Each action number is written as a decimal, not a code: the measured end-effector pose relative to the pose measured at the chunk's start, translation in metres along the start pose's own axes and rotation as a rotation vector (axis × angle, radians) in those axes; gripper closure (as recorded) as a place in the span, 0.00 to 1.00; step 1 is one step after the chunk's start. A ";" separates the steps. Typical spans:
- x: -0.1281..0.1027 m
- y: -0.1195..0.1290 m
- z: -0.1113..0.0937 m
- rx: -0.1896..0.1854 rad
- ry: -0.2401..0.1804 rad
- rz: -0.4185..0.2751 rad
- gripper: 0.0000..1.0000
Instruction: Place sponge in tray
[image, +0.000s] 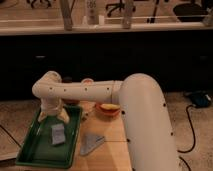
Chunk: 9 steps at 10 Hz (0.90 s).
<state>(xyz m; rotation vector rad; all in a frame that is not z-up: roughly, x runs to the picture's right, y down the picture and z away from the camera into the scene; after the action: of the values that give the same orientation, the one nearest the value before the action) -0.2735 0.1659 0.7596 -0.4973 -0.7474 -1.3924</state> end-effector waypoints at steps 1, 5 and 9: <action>0.000 0.000 0.000 0.001 0.000 -0.001 0.20; 0.001 -0.001 0.001 0.003 0.002 -0.001 0.20; 0.001 -0.002 0.002 0.006 0.003 -0.003 0.20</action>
<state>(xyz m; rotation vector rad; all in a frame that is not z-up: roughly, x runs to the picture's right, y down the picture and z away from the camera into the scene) -0.2758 0.1664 0.7614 -0.4896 -0.7496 -1.3930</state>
